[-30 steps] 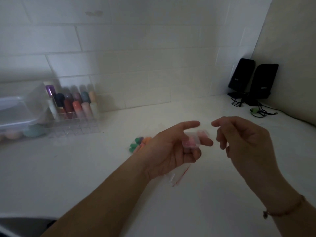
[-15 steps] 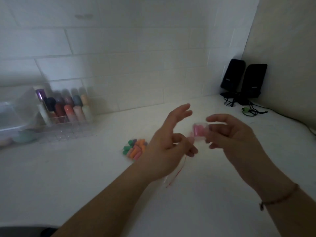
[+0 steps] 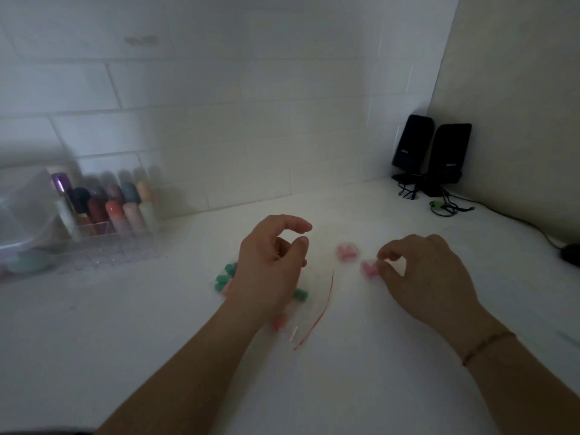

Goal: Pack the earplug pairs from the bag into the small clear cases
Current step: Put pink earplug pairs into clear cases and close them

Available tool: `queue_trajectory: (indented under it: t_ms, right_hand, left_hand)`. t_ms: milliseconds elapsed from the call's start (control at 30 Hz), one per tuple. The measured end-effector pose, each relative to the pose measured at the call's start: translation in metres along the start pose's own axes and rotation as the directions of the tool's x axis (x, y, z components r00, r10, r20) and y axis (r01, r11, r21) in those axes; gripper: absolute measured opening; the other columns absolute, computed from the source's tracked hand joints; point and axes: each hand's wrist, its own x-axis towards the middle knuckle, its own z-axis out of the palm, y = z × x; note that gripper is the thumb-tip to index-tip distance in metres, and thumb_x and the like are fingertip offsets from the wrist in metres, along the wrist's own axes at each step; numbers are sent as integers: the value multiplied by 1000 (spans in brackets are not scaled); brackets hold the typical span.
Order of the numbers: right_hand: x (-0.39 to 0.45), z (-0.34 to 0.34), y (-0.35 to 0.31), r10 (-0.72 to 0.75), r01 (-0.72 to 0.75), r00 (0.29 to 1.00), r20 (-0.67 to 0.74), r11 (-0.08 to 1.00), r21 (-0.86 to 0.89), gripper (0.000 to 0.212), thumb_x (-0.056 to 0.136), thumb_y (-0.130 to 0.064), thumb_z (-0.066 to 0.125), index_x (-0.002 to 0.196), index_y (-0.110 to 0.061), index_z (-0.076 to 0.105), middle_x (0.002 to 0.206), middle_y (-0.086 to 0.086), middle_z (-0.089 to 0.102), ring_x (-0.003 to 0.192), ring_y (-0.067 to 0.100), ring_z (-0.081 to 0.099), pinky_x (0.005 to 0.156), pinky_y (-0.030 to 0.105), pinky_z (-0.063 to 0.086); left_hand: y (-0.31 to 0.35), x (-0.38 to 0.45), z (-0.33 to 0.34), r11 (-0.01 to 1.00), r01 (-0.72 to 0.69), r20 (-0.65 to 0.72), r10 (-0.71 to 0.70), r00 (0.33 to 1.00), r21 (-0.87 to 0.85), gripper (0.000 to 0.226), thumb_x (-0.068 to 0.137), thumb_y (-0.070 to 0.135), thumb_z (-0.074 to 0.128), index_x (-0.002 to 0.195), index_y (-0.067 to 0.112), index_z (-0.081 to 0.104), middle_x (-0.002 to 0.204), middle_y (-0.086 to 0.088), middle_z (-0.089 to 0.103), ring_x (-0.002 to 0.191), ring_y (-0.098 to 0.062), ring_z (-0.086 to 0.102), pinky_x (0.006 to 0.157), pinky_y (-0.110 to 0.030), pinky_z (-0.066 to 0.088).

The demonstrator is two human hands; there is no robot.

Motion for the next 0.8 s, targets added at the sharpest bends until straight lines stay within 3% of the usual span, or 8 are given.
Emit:
queue_trajectory:
  t_ms: [100,333,400,500,567,633,700,800]
  right_hand:
    - [-4,2,-1,-112,122,987,114,988,-92,21,88,-30,57,105,-35,69,106,-12,61,102,19,47,79,35,39]
    - [8,12,7,-24,78,973,228,969,-234,42,96,-42,42,138,-38,44,136,-15,46,122,18,39,94,36,33]
    - [10,7,9,2,22,980,199,993,-114,42,96,-40,48,137,-35,46,138,-10,48,123,21,40,97,37,34]
    - [15,-16,27,113,-113,994,-11,993,40,35,91,-24,61,125,-30,59,127,-1,59,112,28,49,96,41,42]
    - [16,-32,47,218,-215,974,-68,975,53,33,87,-15,64,117,-30,63,117,-2,64,98,28,55,91,42,47]
    - [15,-40,63,284,-284,959,16,959,-9,29,87,-13,64,112,-28,66,109,-3,65,95,24,55,90,38,48]
    - [13,-42,71,284,-284,941,185,959,-28,20,88,-15,66,104,-26,68,105,-1,66,91,17,54,86,28,43]
    - [11,-47,68,203,-213,902,382,977,-16,15,84,-26,72,99,-26,68,98,-5,63,83,9,54,71,20,38]
  left_hand:
    - [2,1,-2,1000,20,-5,-20,1000,-12,18,91,10,59,92,27,67,62,5,64,61,-5,65,51,-15,45]
    - [5,1,-1,999,4,-3,-4,1000,-49,18,91,5,58,90,20,68,62,11,61,65,-25,62,46,-7,40]
    - [3,1,-1,999,13,7,-12,1000,-37,18,91,6,59,88,22,68,64,11,63,64,-22,64,48,-9,42]
    - [4,-3,-1,994,-105,91,102,991,31,15,88,13,64,89,29,66,80,11,67,67,-13,64,59,-15,47]
    - [7,-9,0,935,-333,221,301,928,125,15,85,19,68,96,29,65,97,16,65,81,-9,63,68,-17,49]
    - [7,-15,6,815,-551,373,461,805,180,18,84,22,70,101,23,67,108,12,63,94,-6,61,80,-21,48]
    - [7,-20,14,697,-676,489,515,704,240,19,85,28,69,101,19,69,109,7,65,100,-12,60,85,-32,48]
    - [8,-25,25,559,-774,576,542,612,297,19,86,33,65,99,21,70,106,7,66,96,-17,60,80,-37,46]
